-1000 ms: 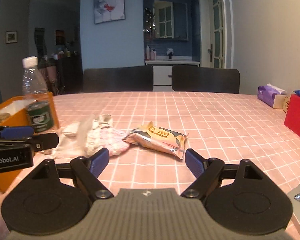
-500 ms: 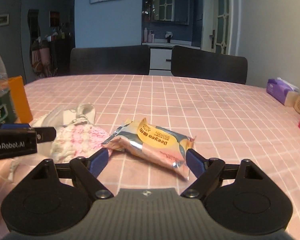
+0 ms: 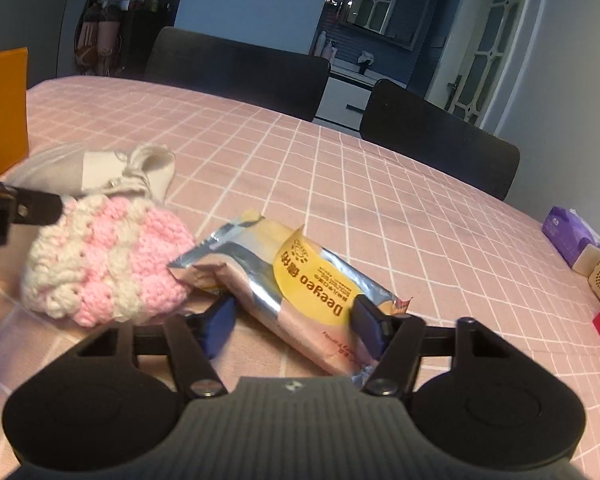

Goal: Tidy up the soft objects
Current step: 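Grasp the clear plastic bag with the left gripper while the right gripper grasps the snack wrapper, then carry the plastic bag and snack wrapper over the box with both grippers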

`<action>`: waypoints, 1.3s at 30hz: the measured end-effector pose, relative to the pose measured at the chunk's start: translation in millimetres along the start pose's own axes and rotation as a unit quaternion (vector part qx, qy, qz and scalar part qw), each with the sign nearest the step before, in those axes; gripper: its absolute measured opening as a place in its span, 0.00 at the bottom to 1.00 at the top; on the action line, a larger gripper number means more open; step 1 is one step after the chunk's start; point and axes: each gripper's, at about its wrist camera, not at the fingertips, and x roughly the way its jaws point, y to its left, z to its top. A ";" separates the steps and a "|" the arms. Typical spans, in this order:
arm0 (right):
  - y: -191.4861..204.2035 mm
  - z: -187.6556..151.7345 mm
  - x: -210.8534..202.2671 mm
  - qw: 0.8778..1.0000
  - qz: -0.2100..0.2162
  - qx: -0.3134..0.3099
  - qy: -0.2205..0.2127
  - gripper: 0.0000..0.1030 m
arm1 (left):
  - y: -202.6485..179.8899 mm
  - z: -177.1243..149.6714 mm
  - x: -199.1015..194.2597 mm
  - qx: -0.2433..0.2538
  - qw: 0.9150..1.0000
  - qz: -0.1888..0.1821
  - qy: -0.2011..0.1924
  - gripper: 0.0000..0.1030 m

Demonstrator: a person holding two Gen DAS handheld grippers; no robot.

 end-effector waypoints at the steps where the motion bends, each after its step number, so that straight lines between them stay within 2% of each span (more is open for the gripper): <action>1: -0.1 -0.2 0.0 1.000 0.003 0.000 -0.001 0.56 | 2.2 -1.3 -0.5 -0.004 1.000 0.001 0.000 0.06; 4: 3.5 -1.1 -1.7 1.000 -0.002 -0.014 -0.005 0.45 | 6.3 -4.9 0.4 -0.009 1.000 -0.001 0.007 0.03; 8: 13.7 -1.9 -2.3 0.999 -0.020 -0.044 -0.013 0.23 | 8.4 -9.4 -0.7 -0.010 1.000 0.000 0.011 0.03; 12: 22.4 -3.5 -3.2 0.997 -0.035 -0.072 -0.015 0.15 | 9.3 -9.8 -4.5 -0.011 1.000 -0.002 0.008 0.03; 17: 14.9 -0.5 -9.8 0.998 -0.036 -0.048 -0.018 0.11 | 4.4 -8.3 -13.5 -0.002 1.000 -0.005 0.000 0.02; 24: -1.2 4.4 -47.3 0.999 -0.013 0.019 -0.042 0.08 | -1.2 -10.8 -37.2 0.009 1.000 -0.017 -0.018 0.02; 29: -4.6 3.3 -77.6 0.998 -0.002 0.039 -0.057 0.07 | -4.6 -8.9 -59.3 0.015 0.999 -0.025 -0.037 0.02; 39: -7.8 -8.9 -145.7 0.990 0.078 0.089 -0.075 0.06 | 1.7 -11.8 -109.7 0.009 0.997 -0.056 -0.062 0.02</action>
